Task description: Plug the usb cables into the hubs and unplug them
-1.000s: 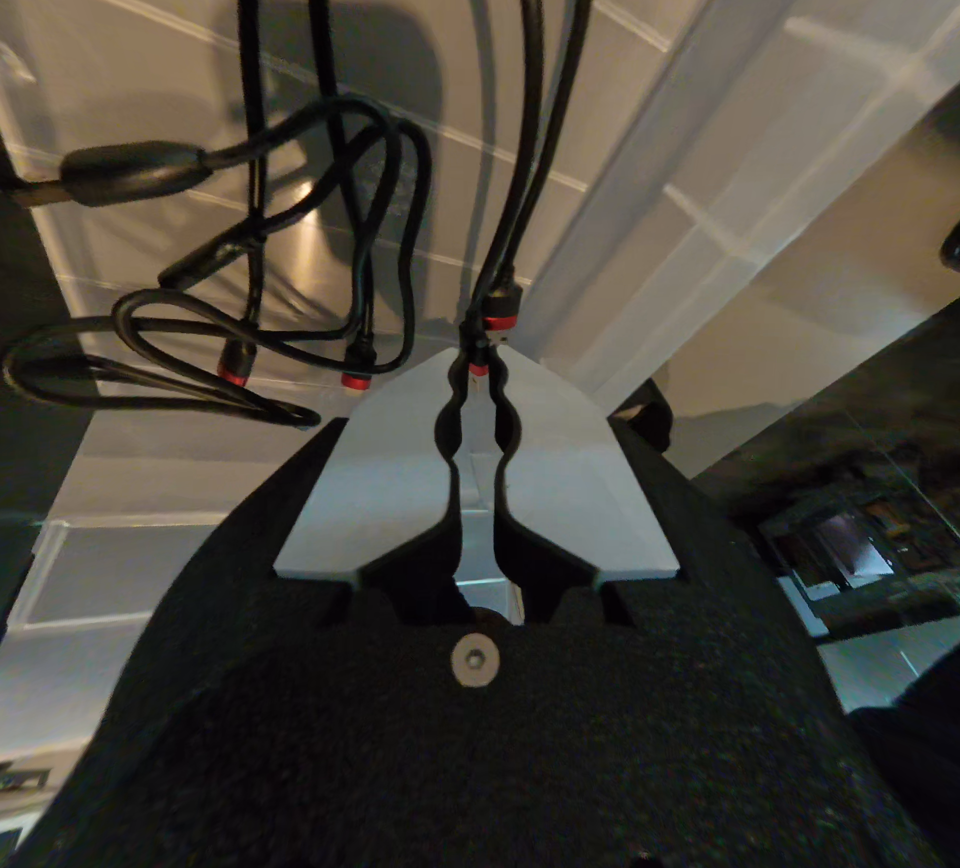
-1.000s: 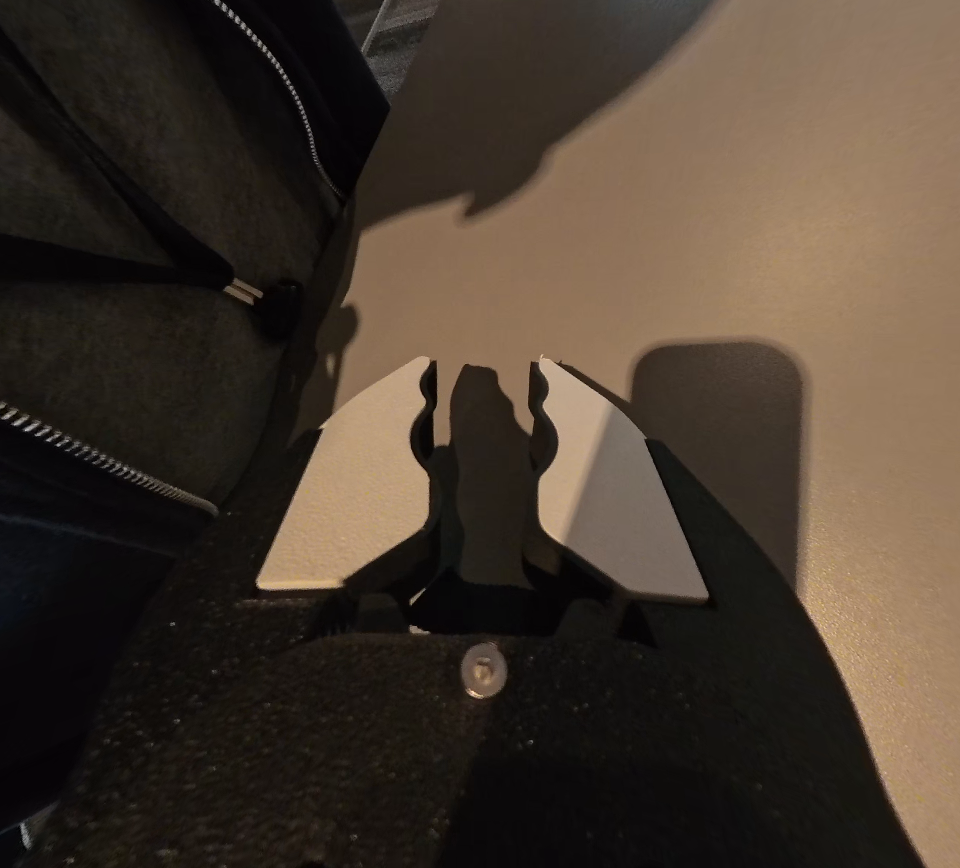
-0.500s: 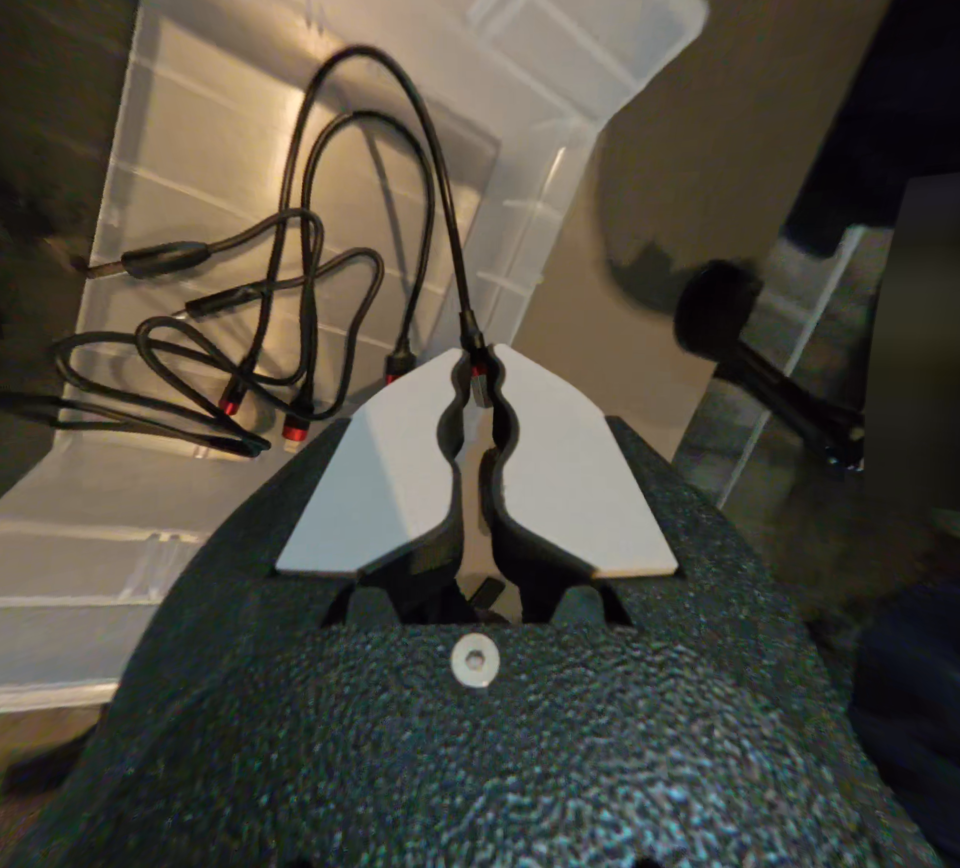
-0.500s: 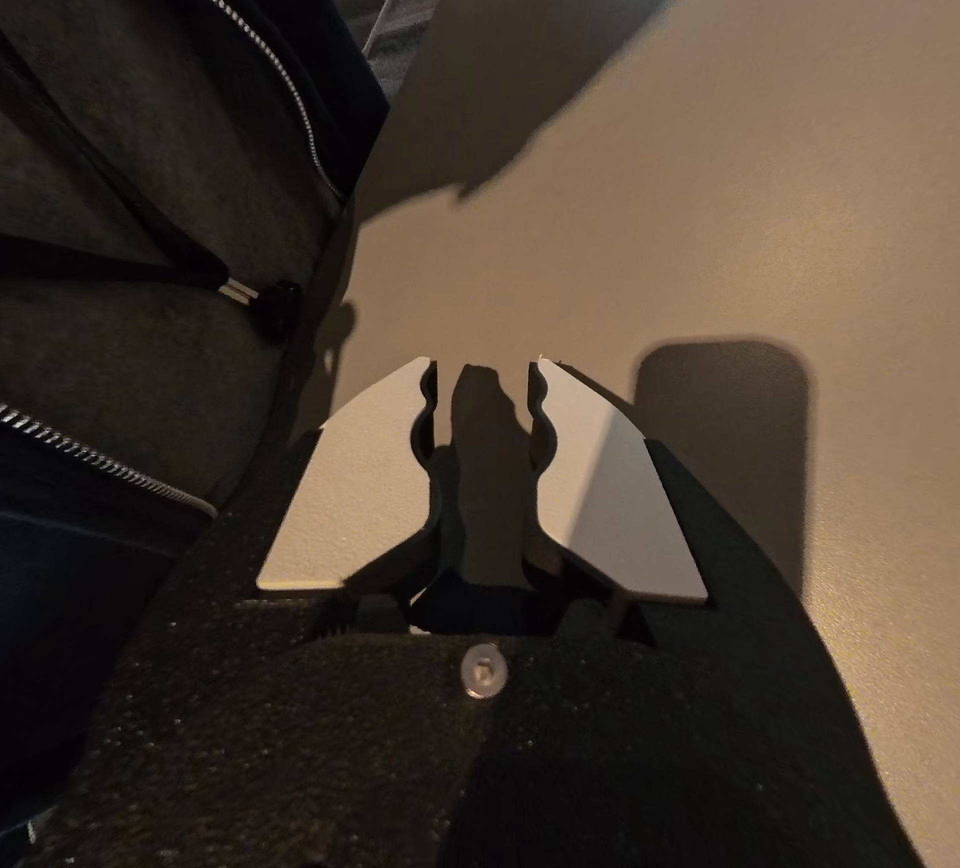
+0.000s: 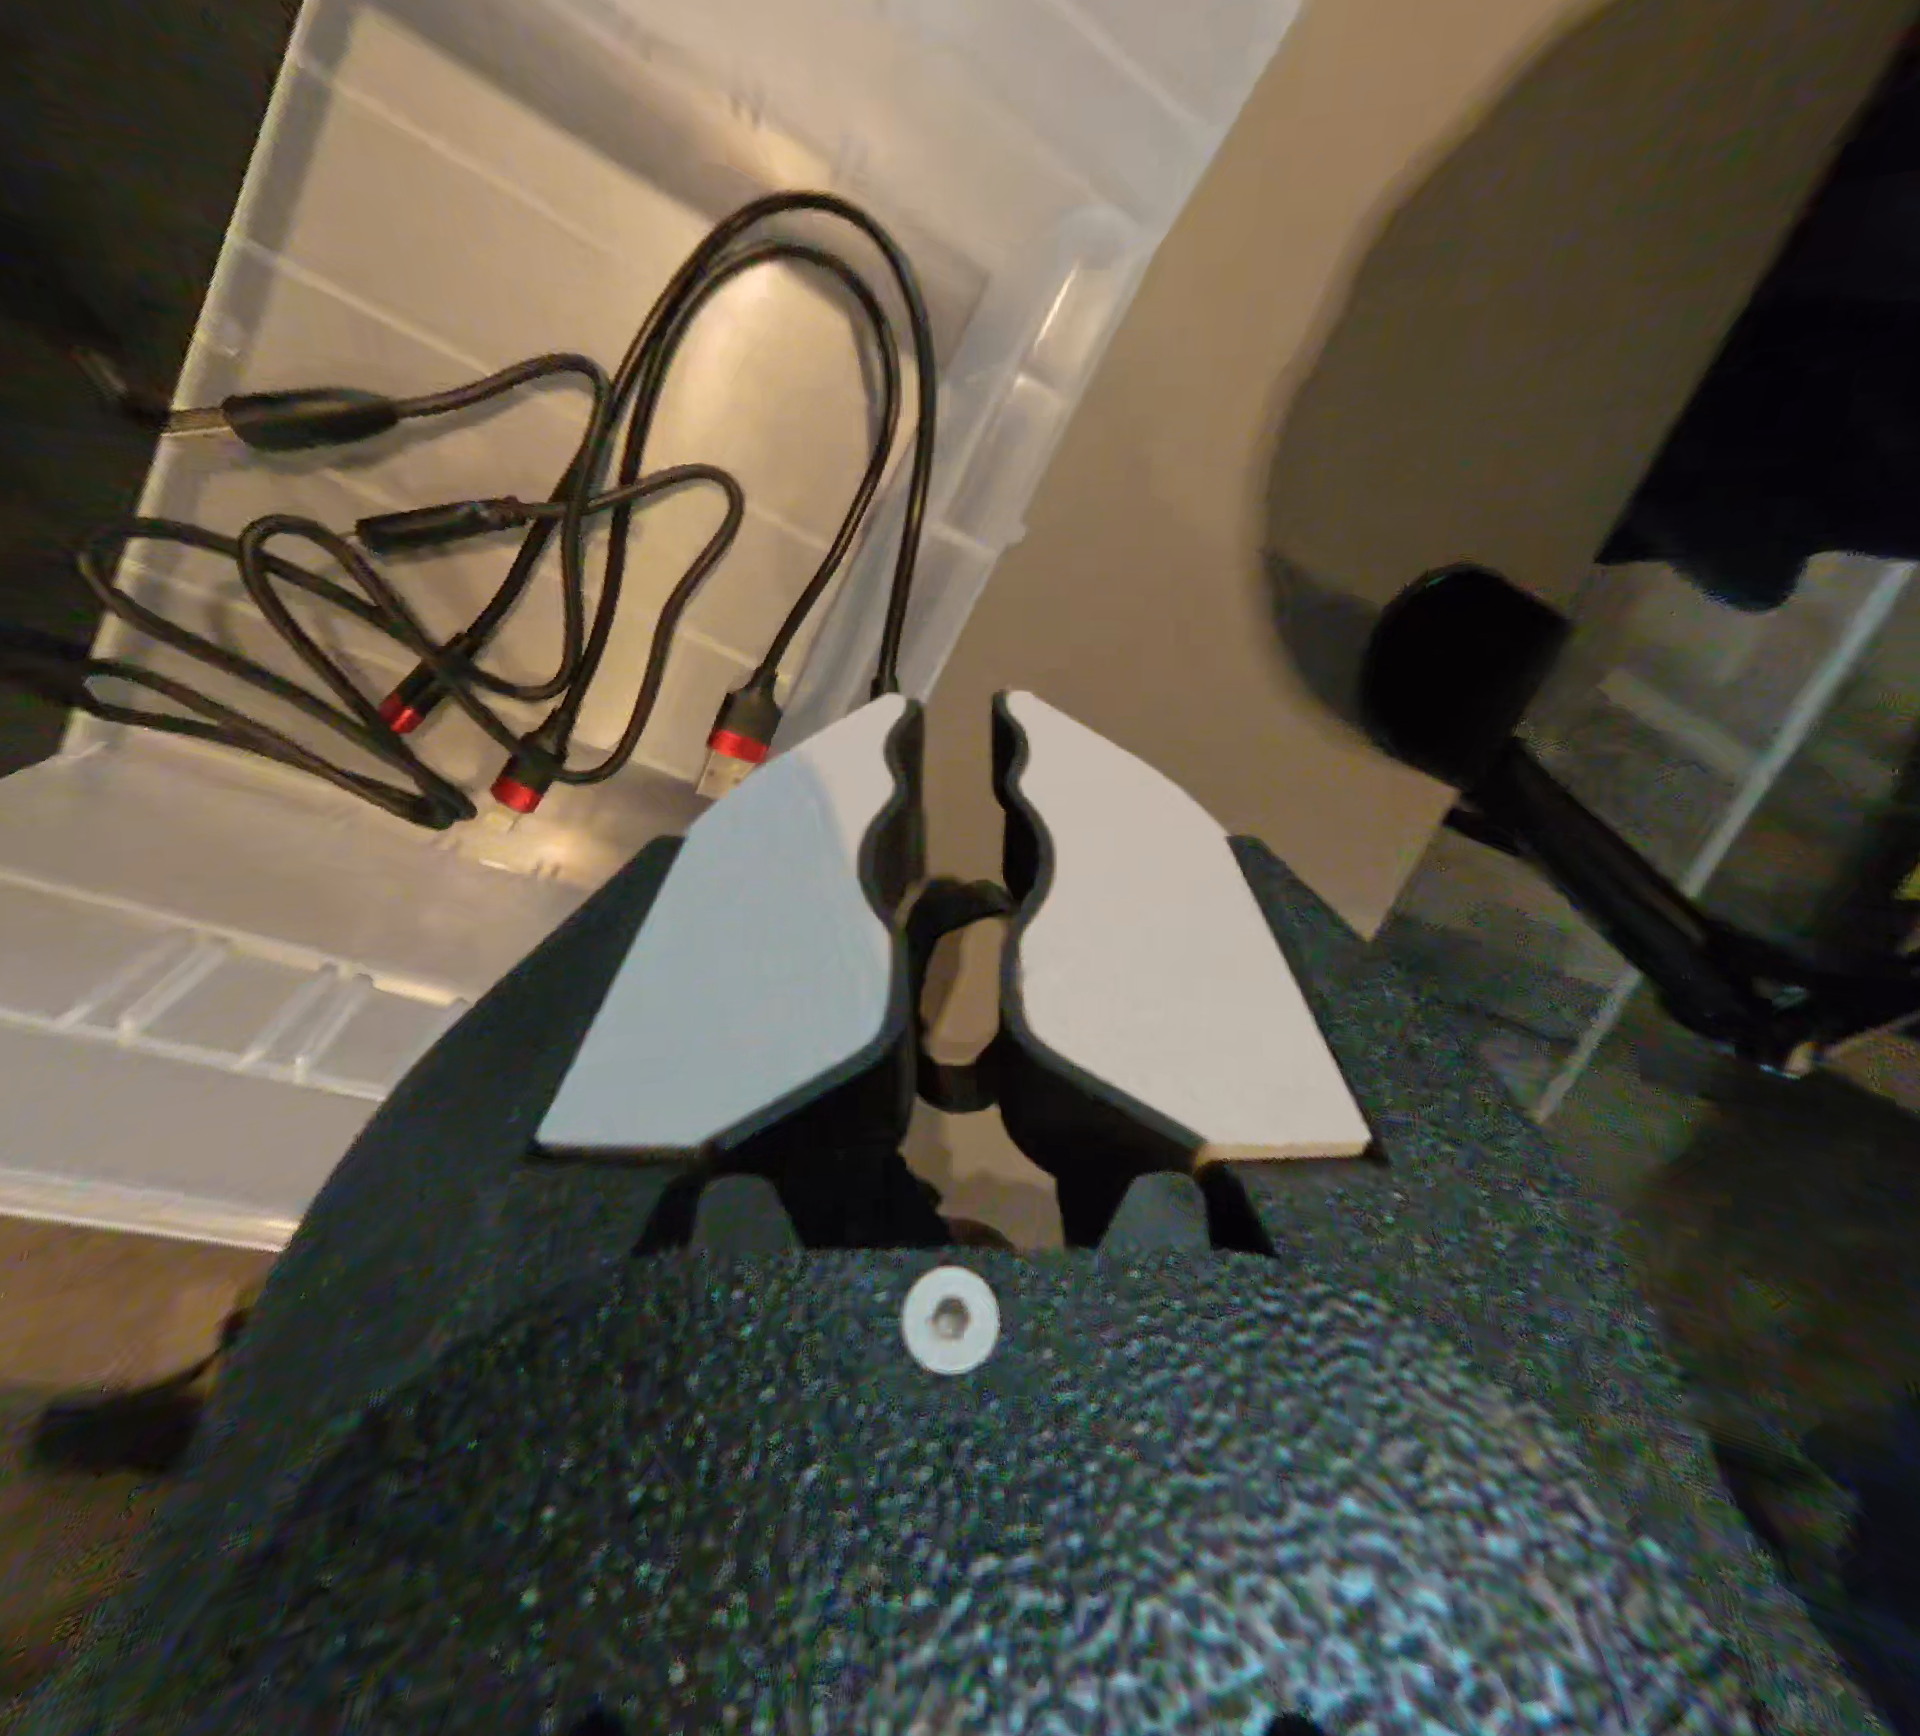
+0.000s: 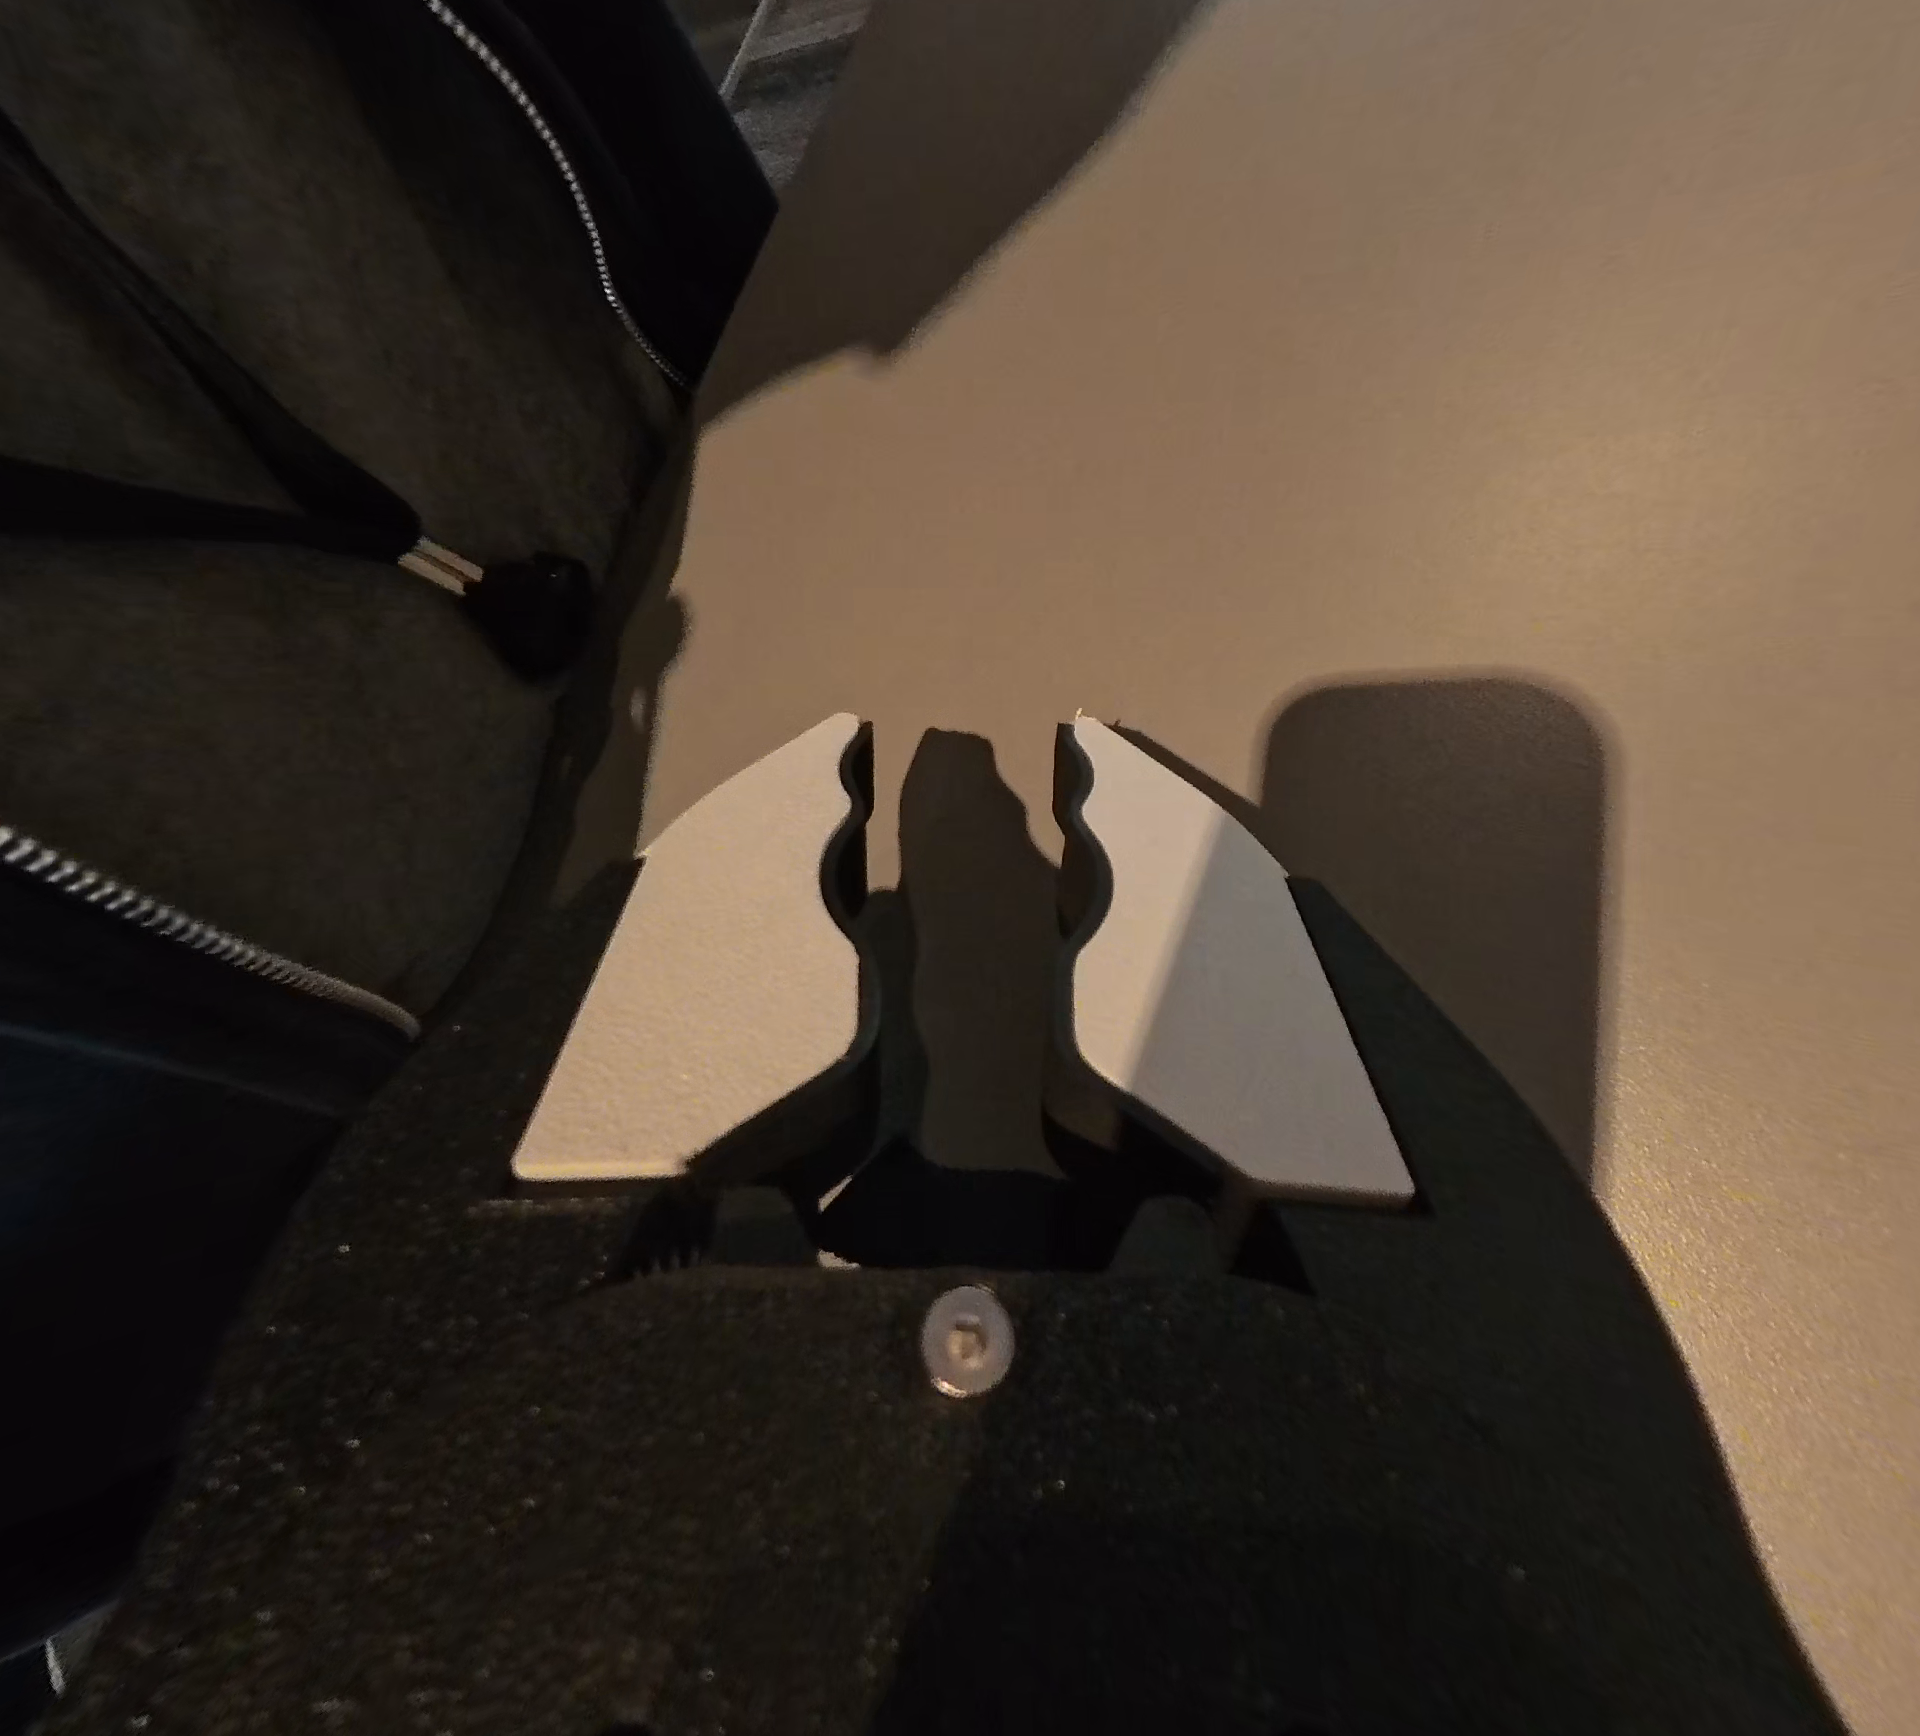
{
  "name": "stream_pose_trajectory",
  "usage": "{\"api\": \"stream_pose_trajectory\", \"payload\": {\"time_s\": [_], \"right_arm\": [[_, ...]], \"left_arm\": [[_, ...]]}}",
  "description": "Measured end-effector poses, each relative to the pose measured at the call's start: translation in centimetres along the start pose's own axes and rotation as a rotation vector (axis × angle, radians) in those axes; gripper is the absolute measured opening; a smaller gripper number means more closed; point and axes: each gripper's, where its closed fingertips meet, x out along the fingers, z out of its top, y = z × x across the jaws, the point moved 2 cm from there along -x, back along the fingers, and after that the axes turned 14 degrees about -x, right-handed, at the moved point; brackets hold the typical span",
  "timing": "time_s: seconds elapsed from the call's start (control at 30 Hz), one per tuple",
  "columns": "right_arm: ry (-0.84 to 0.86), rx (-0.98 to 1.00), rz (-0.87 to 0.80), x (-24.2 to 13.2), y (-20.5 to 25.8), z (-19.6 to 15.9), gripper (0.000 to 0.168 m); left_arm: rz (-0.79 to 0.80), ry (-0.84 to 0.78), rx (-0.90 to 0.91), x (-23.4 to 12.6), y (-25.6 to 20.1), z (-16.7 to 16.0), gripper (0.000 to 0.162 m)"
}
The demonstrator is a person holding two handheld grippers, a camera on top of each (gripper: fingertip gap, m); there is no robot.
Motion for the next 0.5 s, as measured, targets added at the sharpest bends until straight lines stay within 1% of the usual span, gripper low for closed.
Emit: {"api": "stream_pose_trajectory", "payload": {"time_s": [0.1,0.2,0.27,0.33,0.43,0.5], "right_arm": [[-0.002,0.002,-0.001,0.0,0.0,0.0,0.033],[-0.002,0.001,-0.005,0.0,0.0,0.0,0.033],[-0.002,-0.001,-0.011,0.0,0.0,0.0,0.033],[-0.004,0.0,-0.013,-0.1,0.1,-0.1,0.033],[-0.004,-0.001,-0.014,-0.1,0.2,-0.1,0.033],[-0.001,-0.005,-0.017,-0.1,0.2,-0.2,0.034]], "left_arm": [[0.125,0.067,0.03,0.6,0.9,-0.4,0.024],[0.192,0.128,0.059,1.2,1.6,-0.9,0.024],[0.234,0.184,0.08,1.6,2.0,-1.5,0.02],[0.262,0.181,0.102,1.6,2.1,-1.4,0.012],[0.278,0.211,0.102,1.3,2.2,-1.8,0.011],[0.284,0.197,0.083,0.7,2.0,-1.5,0.01]]}}
